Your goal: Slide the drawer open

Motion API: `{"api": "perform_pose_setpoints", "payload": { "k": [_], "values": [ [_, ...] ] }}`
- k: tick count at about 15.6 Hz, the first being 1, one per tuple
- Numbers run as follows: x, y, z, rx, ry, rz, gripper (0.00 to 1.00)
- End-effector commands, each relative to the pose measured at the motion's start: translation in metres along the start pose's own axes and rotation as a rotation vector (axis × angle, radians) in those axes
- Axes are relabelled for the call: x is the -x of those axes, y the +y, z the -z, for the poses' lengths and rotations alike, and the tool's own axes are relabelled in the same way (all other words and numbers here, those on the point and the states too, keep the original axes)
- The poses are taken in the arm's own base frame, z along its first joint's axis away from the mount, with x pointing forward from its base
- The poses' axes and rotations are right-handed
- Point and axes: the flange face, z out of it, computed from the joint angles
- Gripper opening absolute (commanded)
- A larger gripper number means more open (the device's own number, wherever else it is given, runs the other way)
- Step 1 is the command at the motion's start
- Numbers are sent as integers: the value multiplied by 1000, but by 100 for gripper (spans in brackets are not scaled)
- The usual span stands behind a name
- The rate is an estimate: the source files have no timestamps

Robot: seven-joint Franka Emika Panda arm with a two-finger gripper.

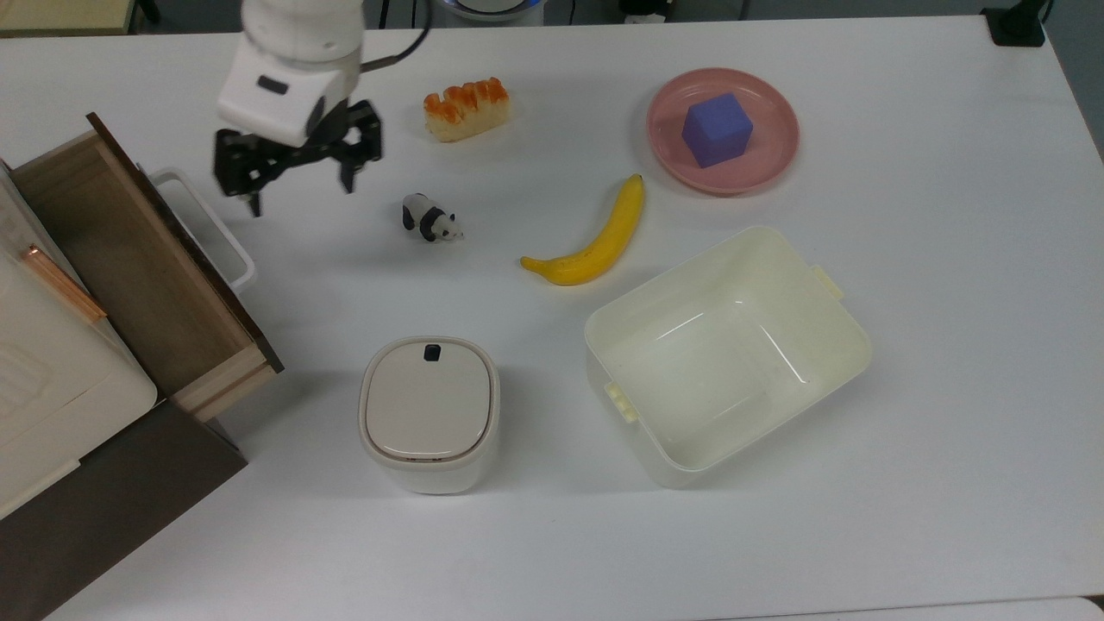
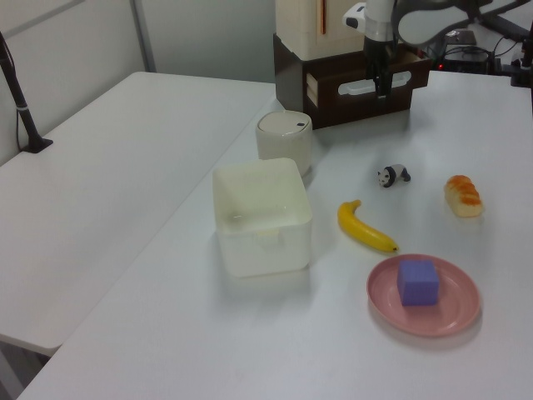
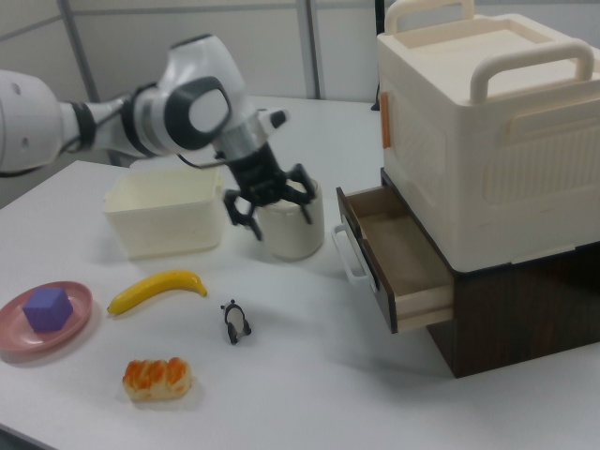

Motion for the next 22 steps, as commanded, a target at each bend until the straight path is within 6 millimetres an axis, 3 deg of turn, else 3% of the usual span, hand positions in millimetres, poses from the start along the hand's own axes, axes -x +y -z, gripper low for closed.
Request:
{"api": "perform_pose_setpoints", "payload": {
  "k": [1,6,14,22],
  "values": [
    [-1,-29,43,-102,7,-154,100],
    [6,-37,98,-173,-24,-461,100],
    [12,-63,120,-231,-107,-584,100],
    [10,-58,122,-209,-93,-588,100]
  ]
}}
